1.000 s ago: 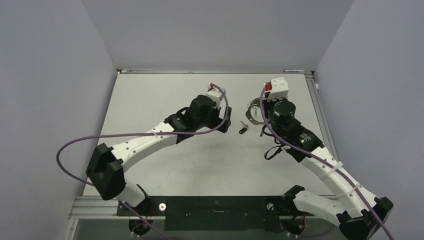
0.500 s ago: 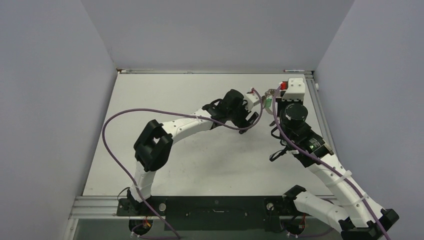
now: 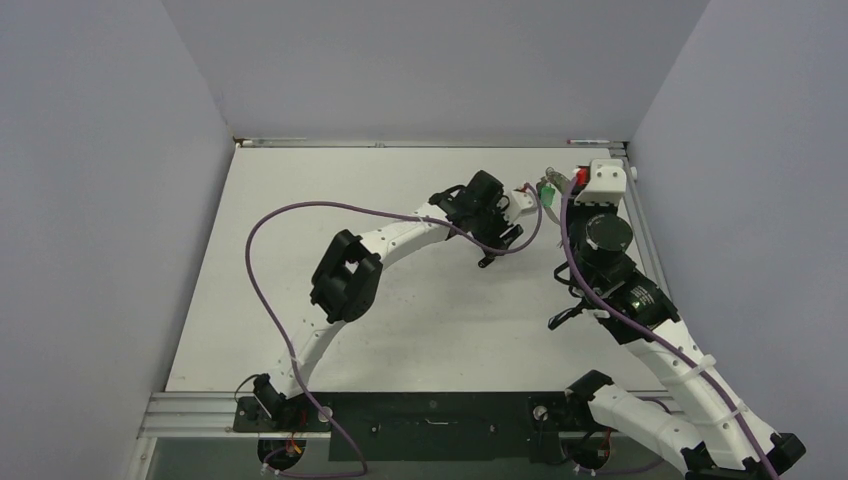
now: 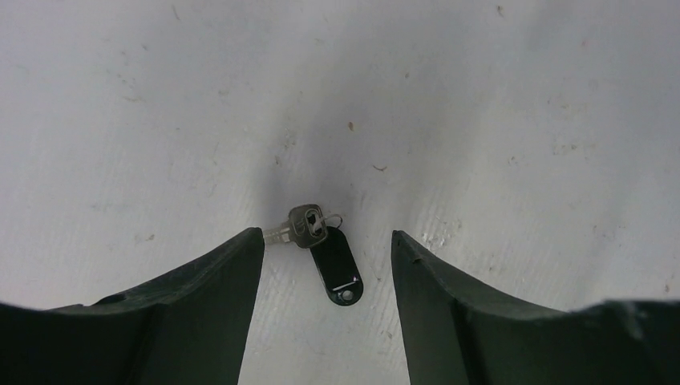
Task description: Put the keys on the keyring
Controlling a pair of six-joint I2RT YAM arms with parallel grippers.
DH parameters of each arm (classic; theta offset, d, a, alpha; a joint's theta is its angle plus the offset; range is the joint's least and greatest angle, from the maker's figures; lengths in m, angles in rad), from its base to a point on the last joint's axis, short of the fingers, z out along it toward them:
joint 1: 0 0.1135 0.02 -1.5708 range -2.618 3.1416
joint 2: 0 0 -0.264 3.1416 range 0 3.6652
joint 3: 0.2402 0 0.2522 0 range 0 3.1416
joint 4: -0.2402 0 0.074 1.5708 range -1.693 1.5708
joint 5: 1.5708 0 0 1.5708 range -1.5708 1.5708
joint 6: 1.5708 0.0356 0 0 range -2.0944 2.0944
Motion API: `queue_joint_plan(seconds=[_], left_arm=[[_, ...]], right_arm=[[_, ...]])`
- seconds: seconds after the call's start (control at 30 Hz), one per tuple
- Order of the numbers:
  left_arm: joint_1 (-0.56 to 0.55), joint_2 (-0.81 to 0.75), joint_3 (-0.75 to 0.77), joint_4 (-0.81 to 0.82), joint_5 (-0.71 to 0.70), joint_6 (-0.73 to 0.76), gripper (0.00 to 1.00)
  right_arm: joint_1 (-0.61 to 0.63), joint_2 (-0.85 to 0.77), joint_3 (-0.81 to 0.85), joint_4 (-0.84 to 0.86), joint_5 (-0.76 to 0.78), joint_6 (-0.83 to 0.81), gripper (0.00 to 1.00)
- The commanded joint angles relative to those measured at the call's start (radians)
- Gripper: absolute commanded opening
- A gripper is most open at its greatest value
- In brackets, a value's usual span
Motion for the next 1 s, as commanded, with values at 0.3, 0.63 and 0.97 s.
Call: queue_joint_plan(seconds=[0.3,0.63,0.97], left_arm=[[0.011,0.034,0.004,-0.008,0.071,0.061,0.49],[0.010,0.092,0.051,-0.034,0.072,0.066,0.48],[0.007,0.112,0.052,0.005,0.056,0.062,0.34]], right_arm=[[-0.008,-0.031,-0.010,0.073,-0.066,0.010,0.05],[-0.008,-0.034,-0.016,0.078,-0.094,0.010,0.05],[-0.008,-0.036,-0.019,0.082,-0.114,0.011,0.05]])
